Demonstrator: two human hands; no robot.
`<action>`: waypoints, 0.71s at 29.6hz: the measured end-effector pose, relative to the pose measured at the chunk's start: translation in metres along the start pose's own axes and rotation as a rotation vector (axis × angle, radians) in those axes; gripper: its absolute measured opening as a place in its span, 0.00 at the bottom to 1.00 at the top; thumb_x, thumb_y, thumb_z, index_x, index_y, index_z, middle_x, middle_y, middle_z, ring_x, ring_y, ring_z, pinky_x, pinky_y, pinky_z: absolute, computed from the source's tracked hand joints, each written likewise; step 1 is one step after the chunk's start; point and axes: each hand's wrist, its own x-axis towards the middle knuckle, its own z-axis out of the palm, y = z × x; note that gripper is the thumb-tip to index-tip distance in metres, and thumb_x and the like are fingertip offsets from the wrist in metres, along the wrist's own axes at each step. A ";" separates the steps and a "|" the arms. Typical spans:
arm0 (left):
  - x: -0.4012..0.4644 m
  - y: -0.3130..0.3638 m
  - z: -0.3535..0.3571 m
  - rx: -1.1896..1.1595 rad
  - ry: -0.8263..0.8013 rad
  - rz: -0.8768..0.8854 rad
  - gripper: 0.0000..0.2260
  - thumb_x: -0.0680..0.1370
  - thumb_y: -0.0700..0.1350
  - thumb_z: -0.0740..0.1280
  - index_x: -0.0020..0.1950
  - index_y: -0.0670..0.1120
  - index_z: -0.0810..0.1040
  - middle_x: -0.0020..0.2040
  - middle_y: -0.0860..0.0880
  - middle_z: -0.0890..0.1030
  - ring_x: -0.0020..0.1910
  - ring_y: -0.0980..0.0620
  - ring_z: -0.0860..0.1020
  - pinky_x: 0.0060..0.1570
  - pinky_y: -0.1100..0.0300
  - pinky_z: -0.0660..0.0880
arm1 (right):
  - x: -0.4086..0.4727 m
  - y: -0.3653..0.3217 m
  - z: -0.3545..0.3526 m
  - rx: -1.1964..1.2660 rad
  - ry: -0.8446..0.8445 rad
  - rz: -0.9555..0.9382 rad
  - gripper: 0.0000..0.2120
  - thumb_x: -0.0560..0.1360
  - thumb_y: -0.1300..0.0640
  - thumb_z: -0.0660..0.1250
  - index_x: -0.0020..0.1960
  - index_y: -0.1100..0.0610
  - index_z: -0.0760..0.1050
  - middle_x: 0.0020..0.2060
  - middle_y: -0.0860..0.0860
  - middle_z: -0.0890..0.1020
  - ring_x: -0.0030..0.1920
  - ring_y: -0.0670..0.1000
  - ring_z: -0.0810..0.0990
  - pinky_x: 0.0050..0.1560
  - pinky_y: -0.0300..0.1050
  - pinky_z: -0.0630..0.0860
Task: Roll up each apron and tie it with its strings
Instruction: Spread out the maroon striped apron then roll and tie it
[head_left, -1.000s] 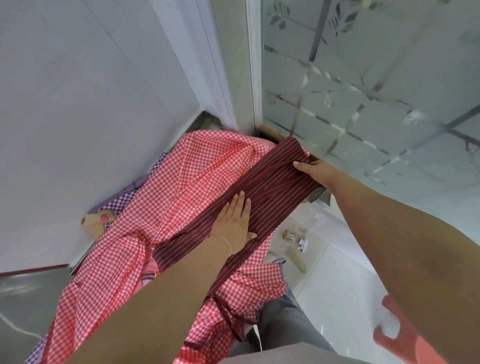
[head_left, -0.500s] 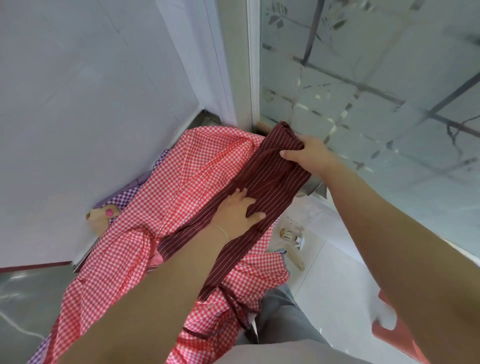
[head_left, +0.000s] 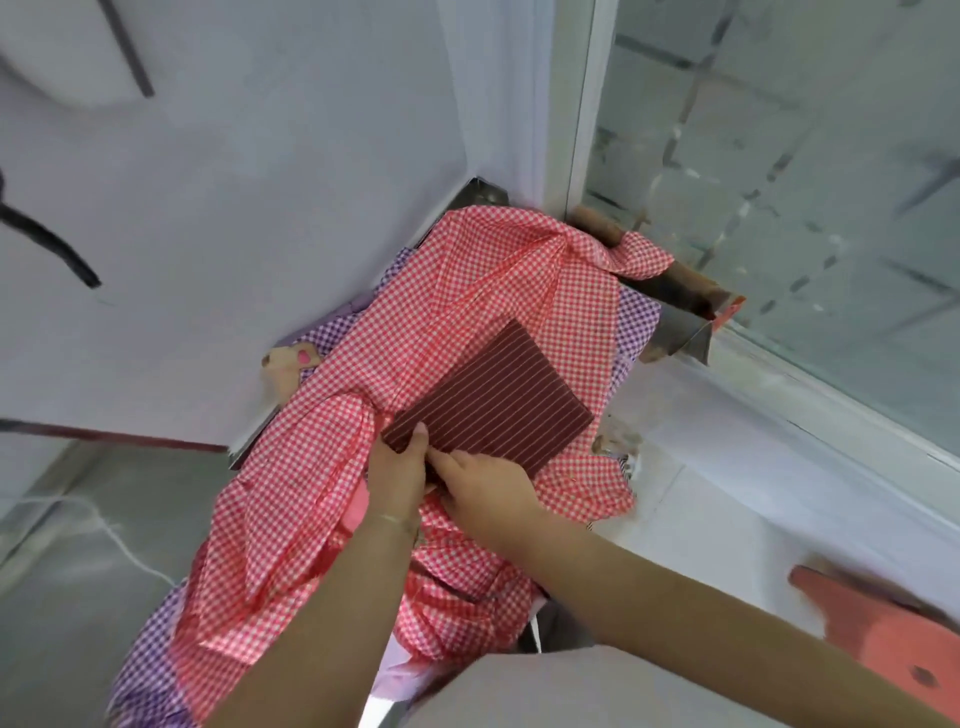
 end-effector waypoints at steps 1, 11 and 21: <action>0.003 0.000 -0.002 0.074 0.021 0.023 0.33 0.74 0.55 0.68 0.74 0.45 0.64 0.68 0.46 0.72 0.64 0.44 0.74 0.60 0.46 0.75 | -0.003 0.004 0.002 0.026 0.017 -0.012 0.22 0.75 0.52 0.66 0.68 0.55 0.72 0.44 0.51 0.82 0.41 0.54 0.81 0.36 0.47 0.77; 0.016 0.010 -0.016 0.280 -0.119 0.062 0.19 0.81 0.50 0.62 0.71 0.45 0.68 0.65 0.47 0.75 0.62 0.44 0.75 0.60 0.45 0.76 | -0.008 0.068 -0.026 -0.260 -0.030 0.333 0.25 0.80 0.40 0.52 0.75 0.44 0.61 0.77 0.46 0.56 0.78 0.53 0.47 0.74 0.61 0.39; 0.012 -0.028 -0.002 -0.067 -0.156 -0.398 0.53 0.50 0.69 0.76 0.67 0.41 0.71 0.61 0.43 0.79 0.60 0.39 0.77 0.60 0.44 0.75 | 0.011 0.079 -0.034 0.044 0.133 0.576 0.24 0.82 0.42 0.47 0.77 0.47 0.58 0.77 0.49 0.58 0.77 0.56 0.54 0.75 0.57 0.50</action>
